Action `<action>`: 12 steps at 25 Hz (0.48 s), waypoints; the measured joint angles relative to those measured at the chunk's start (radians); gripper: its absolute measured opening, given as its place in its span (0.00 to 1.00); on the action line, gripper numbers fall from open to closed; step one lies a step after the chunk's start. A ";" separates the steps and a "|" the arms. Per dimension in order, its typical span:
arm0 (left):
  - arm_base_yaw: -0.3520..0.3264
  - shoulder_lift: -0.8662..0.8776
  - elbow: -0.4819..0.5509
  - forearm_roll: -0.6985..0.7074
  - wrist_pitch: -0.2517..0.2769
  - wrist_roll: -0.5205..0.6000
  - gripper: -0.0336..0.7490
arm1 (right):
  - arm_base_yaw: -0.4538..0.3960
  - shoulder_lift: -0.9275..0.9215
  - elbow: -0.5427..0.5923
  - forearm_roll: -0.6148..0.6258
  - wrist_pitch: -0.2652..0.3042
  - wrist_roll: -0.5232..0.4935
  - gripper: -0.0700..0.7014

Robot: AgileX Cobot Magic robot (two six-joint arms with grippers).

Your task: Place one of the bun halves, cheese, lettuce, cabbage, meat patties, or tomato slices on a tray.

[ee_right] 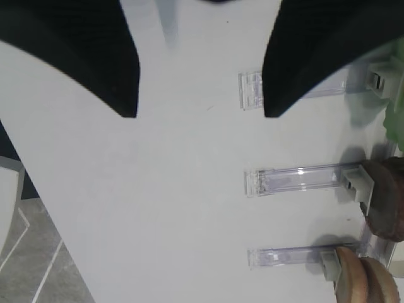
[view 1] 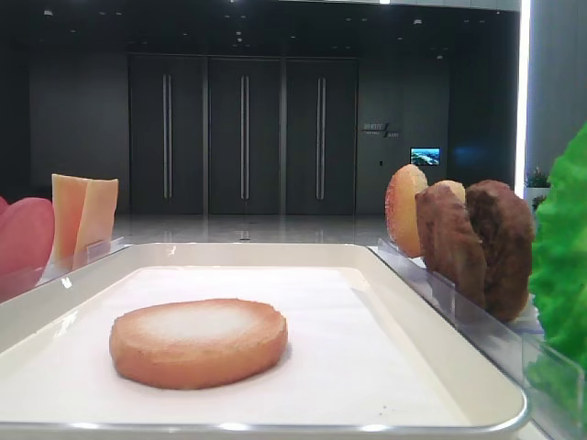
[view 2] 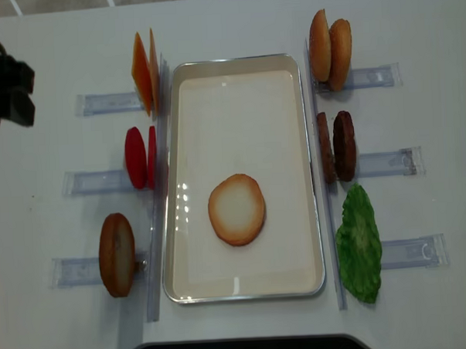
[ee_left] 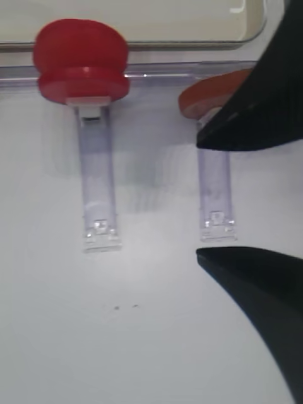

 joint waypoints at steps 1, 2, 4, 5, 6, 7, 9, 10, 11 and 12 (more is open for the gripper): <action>0.000 -0.035 0.041 -0.003 0.000 0.001 0.52 | 0.000 0.000 0.000 0.000 0.000 0.000 0.62; 0.000 -0.075 0.076 -0.005 0.001 0.001 0.52 | 0.000 0.000 0.000 0.000 0.000 0.000 0.62; 0.000 -0.169 0.159 -0.005 0.001 0.001 0.51 | 0.000 0.000 0.000 0.000 0.000 0.000 0.62; 0.000 -0.212 0.192 -0.008 0.002 0.001 0.50 | 0.000 0.000 0.000 0.000 0.000 0.000 0.62; 0.000 -0.268 0.231 -0.011 0.002 0.001 0.50 | 0.000 0.000 0.000 0.000 0.000 0.000 0.62; 0.000 -0.325 0.269 -0.016 0.002 0.001 0.50 | 0.000 0.000 0.000 0.000 0.000 0.000 0.62; 0.000 -0.432 0.337 -0.024 -0.007 0.001 0.50 | 0.000 0.000 0.000 0.000 0.000 0.000 0.62; 0.000 -0.491 0.374 -0.025 -0.012 0.001 0.50 | 0.000 0.000 0.000 0.000 0.000 0.000 0.62; 0.000 -0.548 0.410 -0.027 -0.019 0.001 0.50 | 0.000 0.000 0.000 0.000 0.000 0.000 0.62; 0.000 -0.607 0.444 -0.028 -0.021 0.001 0.50 | 0.000 0.000 0.000 0.000 0.000 0.000 0.62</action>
